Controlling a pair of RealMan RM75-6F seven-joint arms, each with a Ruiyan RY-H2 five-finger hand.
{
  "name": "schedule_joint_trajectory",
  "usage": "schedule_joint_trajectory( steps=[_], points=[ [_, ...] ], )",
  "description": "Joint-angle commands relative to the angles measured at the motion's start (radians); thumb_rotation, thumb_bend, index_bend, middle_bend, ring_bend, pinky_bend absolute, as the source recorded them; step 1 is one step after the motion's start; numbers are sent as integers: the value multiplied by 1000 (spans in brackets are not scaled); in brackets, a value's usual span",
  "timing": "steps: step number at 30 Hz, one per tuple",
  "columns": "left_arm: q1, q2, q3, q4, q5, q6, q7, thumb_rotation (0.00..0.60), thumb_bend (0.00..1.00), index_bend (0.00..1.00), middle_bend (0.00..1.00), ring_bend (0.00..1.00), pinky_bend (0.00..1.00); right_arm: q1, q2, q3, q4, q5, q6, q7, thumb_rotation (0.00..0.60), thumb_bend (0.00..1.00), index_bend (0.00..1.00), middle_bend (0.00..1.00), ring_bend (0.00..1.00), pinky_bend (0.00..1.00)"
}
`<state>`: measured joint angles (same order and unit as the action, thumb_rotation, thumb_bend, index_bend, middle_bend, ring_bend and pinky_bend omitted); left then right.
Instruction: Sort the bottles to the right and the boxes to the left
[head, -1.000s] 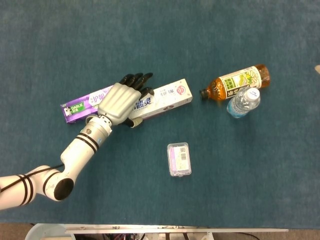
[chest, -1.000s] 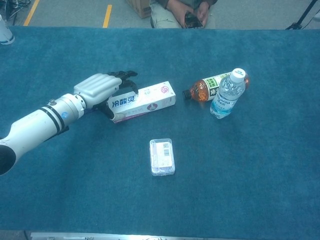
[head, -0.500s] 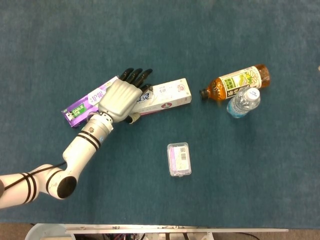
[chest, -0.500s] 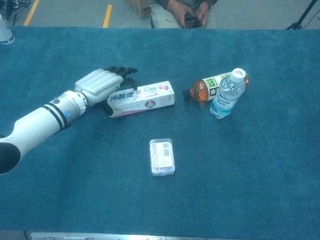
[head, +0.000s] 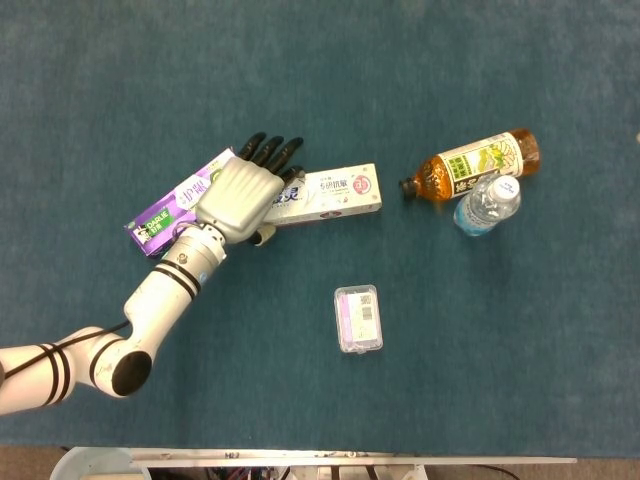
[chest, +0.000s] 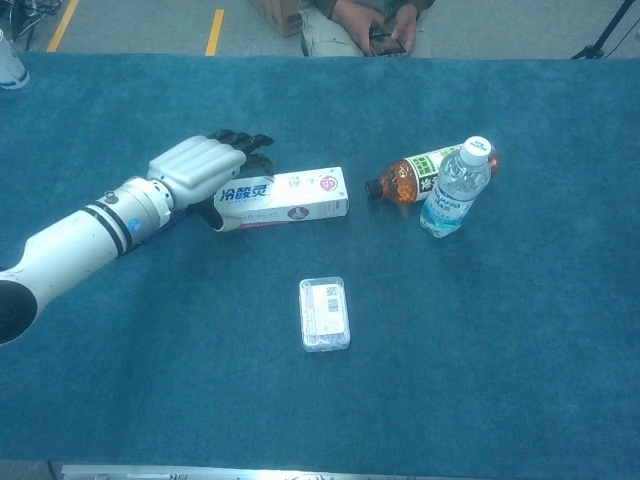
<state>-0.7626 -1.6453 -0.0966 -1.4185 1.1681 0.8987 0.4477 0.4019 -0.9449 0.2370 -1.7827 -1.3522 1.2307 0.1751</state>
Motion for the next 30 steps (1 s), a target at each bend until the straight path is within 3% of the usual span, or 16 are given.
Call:
schedule_joint_trajectory(
  steps=[1,14,22,30],
  points=[
    [-7,2,0,-9,12,1,-1,600,237,198,0,0,14,0,0,0,-2,-1,0,-1,600,33,104,298,189,411],
    [-46,-39,-20,58,-56,-34,58,600,237,194,0,0,5,-1,5,2,-4,3,-1,1,600,33,103,298,189,411],
    [-58,-27,-13,41,-113,-55,95,600,236,197,0,0,5,-3,8,3,-3,3,1,10,600,33,103,298,189,411],
    [-52,-33,-5,39,-100,-26,86,600,237,382,0,0,5,-1,12,12,-2,11,1,20,600,33,103,300,189,411]
  ],
)
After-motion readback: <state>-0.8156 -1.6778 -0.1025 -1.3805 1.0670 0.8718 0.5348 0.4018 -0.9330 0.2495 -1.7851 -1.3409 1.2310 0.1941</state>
